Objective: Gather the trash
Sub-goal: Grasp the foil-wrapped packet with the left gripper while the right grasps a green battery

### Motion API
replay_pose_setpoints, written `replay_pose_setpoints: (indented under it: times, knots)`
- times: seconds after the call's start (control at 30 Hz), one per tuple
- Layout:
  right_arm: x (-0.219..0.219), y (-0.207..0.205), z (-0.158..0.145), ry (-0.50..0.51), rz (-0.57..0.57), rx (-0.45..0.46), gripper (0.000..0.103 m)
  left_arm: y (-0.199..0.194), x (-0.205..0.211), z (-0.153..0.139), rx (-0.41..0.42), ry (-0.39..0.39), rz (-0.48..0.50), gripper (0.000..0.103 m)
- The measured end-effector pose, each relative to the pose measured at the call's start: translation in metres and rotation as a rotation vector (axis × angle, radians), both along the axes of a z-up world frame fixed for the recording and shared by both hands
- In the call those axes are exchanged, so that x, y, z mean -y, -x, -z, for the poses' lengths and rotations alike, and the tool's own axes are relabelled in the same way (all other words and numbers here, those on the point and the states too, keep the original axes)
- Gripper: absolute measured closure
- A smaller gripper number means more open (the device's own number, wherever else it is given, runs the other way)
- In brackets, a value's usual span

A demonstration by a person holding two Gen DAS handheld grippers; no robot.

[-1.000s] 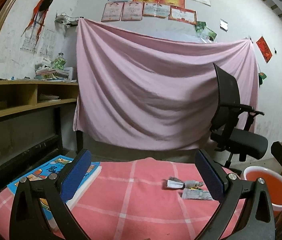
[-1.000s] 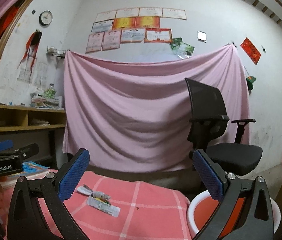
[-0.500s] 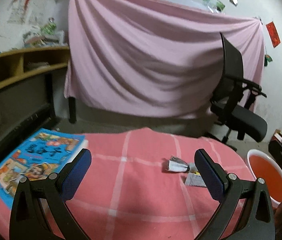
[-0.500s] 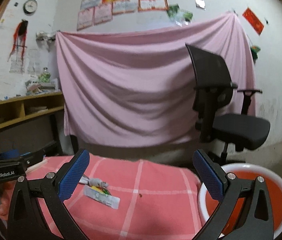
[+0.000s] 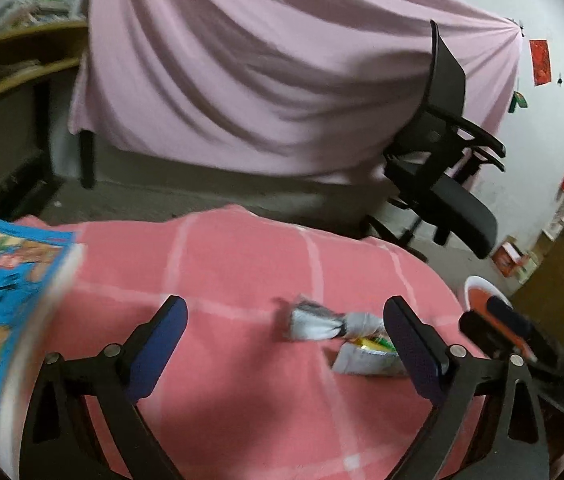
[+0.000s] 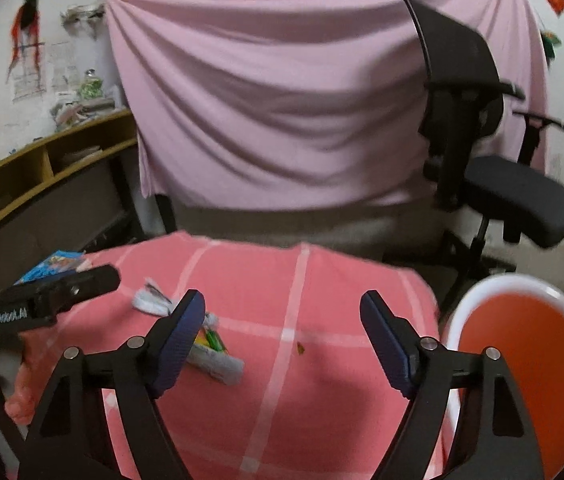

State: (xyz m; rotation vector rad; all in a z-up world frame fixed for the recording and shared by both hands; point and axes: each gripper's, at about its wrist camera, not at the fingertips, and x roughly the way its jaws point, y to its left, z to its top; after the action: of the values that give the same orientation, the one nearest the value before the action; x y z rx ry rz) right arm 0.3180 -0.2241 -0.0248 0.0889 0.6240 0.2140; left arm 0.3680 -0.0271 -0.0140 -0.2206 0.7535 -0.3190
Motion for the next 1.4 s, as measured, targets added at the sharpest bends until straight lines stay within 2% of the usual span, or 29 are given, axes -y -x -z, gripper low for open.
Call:
replay_pose_setpoints:
  times: [0.03,0.1,0.17,0.2,0.27,0.3,0.33,0.4,0.43,0.57,0.77,0.9,1.03,1.13,1.2,1.27,1.4]
  knots:
    - [0.002,-0.001,0.002,-0.008,0.004,-0.012,0.023,-0.007,0.001,0.003,-0.027,0.017,0.013,0.024]
    - [0.004,-0.003,0.005,-0.021,0.019,-0.042,0.023,-0.018,0.003,0.01,-0.089,0.03,0.037,0.038]
    - [0.006,-0.003,0.006,-0.022,0.028,-0.049,0.024,-0.026,0.005,0.016,-0.13,0.021,0.039,0.045]
    - [0.006,-0.003,0.005,-0.018,0.03,-0.05,0.024,-0.026,0.005,0.015,-0.13,0.018,0.04,0.046]
    - [0.003,-0.003,0.006,-0.008,0.025,-0.057,0.024,-0.025,0.009,0.012,-0.121,0.021,0.068,0.058]
    - [0.002,-0.004,0.007,-0.004,0.019,-0.064,0.024,-0.026,0.011,0.013,-0.129,0.014,0.079,0.07]
    - [0.001,-0.005,0.007,-0.002,0.014,-0.071,0.024,-0.027,0.013,0.014,-0.141,0.003,0.087,0.077]
    - [0.001,-0.007,0.008,0.0,0.007,-0.08,0.024,-0.026,0.017,0.015,-0.146,-0.019,0.096,0.083]
    - [0.001,-0.007,0.009,-0.001,0.005,-0.082,0.024,-0.025,0.018,0.014,-0.144,-0.023,0.103,0.09]
    - [0.003,-0.007,0.009,-0.009,0.01,-0.086,0.024,-0.019,0.025,0.017,-0.14,-0.065,0.112,0.101]
    - [0.002,-0.01,0.012,-0.012,0.006,-0.107,0.024,-0.002,0.029,0.013,-0.068,-0.115,0.088,0.103]
    - [-0.002,-0.017,0.017,0.007,-0.011,-0.149,0.024,0.013,0.03,0.012,-0.034,-0.166,0.019,0.103]
    - [-0.012,-0.024,0.024,0.044,-0.061,-0.194,0.024,0.029,0.024,0.011,-0.016,-0.176,-0.063,0.103]
    - [-0.024,-0.028,0.03,0.079,-0.128,-0.235,0.038,0.04,0.018,0.016,-0.052,-0.2,-0.122,0.103]
    - [-0.031,-0.025,0.03,0.096,-0.166,-0.227,0.056,0.044,0.021,0.017,-0.066,-0.22,-0.141,0.103]
    - [-0.035,-0.02,0.029,0.108,-0.193,-0.216,0.065,0.05,0.02,0.017,-0.067,-0.219,-0.146,0.103]
    - [-0.035,-0.019,0.03,0.092,-0.215,-0.231,0.069,0.062,0.021,0.017,-0.073,-0.195,-0.135,0.103]
